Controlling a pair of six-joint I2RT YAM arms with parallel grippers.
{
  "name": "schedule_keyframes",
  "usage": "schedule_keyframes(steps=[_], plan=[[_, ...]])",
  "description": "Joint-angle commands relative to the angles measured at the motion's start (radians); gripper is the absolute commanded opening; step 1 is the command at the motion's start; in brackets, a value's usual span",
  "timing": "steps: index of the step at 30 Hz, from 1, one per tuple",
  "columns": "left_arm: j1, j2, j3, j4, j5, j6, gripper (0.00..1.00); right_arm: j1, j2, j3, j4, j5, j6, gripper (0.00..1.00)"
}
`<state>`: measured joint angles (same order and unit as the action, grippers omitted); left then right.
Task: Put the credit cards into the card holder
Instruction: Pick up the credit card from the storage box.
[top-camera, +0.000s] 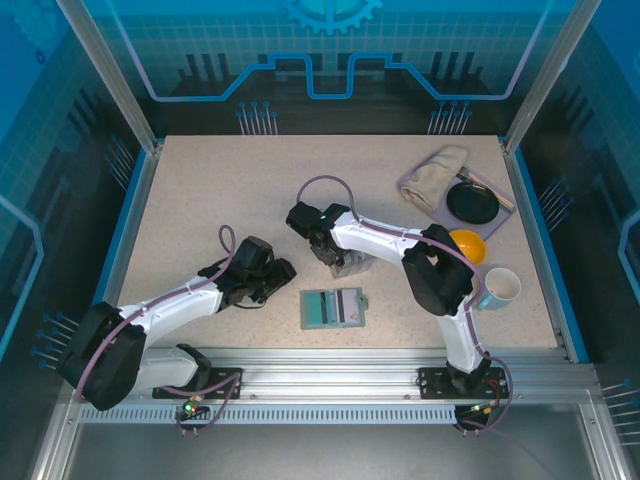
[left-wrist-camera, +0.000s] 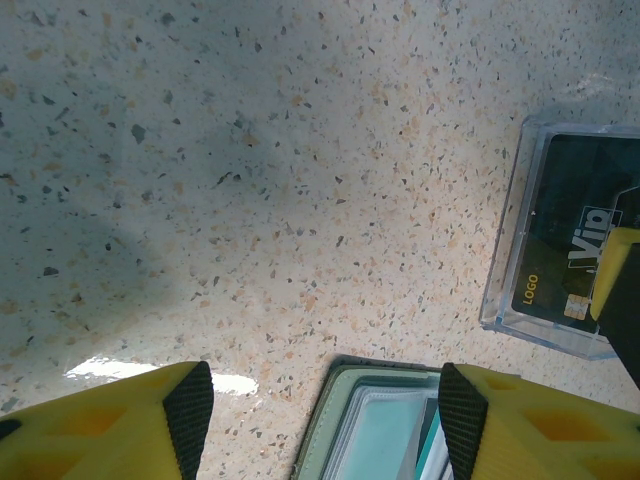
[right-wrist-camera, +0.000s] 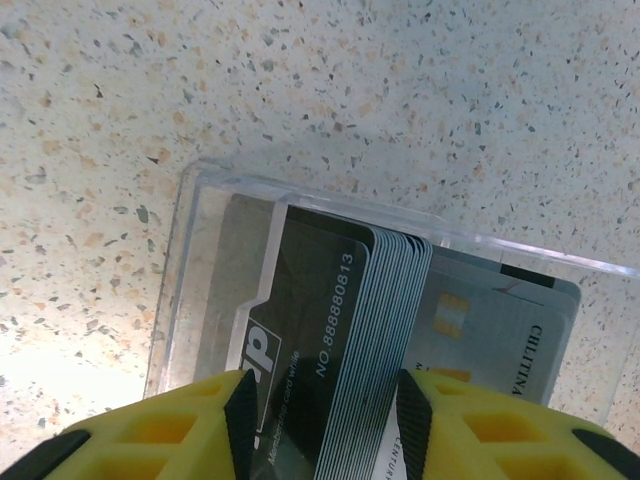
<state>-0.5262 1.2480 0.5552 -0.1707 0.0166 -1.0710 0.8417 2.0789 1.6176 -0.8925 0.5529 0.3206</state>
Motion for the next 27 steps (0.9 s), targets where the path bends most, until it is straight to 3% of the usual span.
schedule_keyframes(steps=[1, 16, 27], plan=[[0.009, -0.019, -0.004, -0.004, 0.010, 0.006, 0.64, -0.011, 0.027, -0.009, -0.038, 0.033, 0.022, 0.44], [0.008, -0.025, -0.002, -0.010, 0.008, 0.006, 0.64, -0.009, -0.047, -0.015, -0.042, 0.110, 0.002, 0.41], [0.009, -0.027, -0.005, -0.010, 0.008, 0.007, 0.65, -0.010, -0.057, -0.019, -0.043, 0.104, -0.003, 0.31]])
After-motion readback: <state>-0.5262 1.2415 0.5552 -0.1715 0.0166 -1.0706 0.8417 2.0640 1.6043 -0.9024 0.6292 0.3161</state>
